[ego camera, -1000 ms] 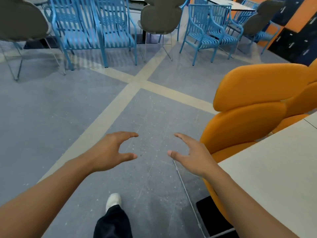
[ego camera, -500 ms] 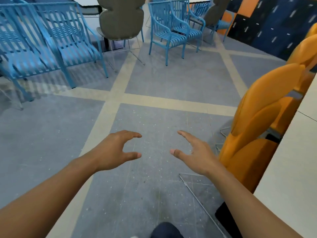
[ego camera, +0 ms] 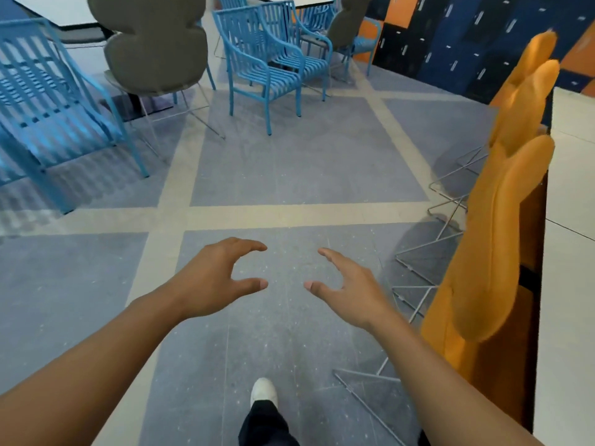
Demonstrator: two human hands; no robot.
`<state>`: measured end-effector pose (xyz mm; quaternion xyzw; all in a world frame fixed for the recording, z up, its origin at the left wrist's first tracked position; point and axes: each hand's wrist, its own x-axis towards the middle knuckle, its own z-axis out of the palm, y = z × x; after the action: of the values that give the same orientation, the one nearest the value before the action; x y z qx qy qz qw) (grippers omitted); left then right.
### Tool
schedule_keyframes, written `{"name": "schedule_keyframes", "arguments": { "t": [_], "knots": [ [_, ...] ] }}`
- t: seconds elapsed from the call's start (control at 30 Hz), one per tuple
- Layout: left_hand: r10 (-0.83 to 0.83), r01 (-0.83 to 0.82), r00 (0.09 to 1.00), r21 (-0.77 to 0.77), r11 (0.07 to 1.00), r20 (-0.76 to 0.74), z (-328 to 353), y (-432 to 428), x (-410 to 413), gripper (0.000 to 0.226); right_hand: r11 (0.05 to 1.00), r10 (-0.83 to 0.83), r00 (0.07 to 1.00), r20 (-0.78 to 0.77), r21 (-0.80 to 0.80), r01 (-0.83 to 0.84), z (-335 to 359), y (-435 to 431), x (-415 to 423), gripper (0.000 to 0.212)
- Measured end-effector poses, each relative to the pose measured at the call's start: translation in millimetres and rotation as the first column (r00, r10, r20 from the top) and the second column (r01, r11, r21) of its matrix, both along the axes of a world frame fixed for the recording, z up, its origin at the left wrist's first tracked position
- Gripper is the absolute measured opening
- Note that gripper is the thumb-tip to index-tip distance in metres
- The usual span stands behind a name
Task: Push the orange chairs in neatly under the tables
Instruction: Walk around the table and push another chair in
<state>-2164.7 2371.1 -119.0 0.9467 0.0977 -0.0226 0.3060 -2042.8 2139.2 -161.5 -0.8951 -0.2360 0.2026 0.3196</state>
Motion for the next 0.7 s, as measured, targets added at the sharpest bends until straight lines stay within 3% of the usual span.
{"name": "schedule_keyframes", "arguments": {
  "t": [0.27, 0.4, 0.7],
  "knots": [
    [-0.096, 0.097, 0.995, 0.037, 0.995, -0.03, 9, 55, 122, 0.063, 0.992, -0.124, 0.991, 0.056, 0.018, 0.123, 8, 58, 95, 0.067],
    [-0.176, 0.177, 0.984, 0.058, 0.982, -0.022, 12, 75, 170, 0.061, 0.985, -0.152, 0.971, 0.183, -0.051, 0.164, 15, 68, 129, 0.059],
    [-0.453, 0.446, 0.892, 0.18, 0.877, -0.003, 5, 117, 281, 0.058, 0.933, -0.243, 0.914, 0.326, -0.179, 0.312, 16, 96, 182, 0.057]
  ]
}}
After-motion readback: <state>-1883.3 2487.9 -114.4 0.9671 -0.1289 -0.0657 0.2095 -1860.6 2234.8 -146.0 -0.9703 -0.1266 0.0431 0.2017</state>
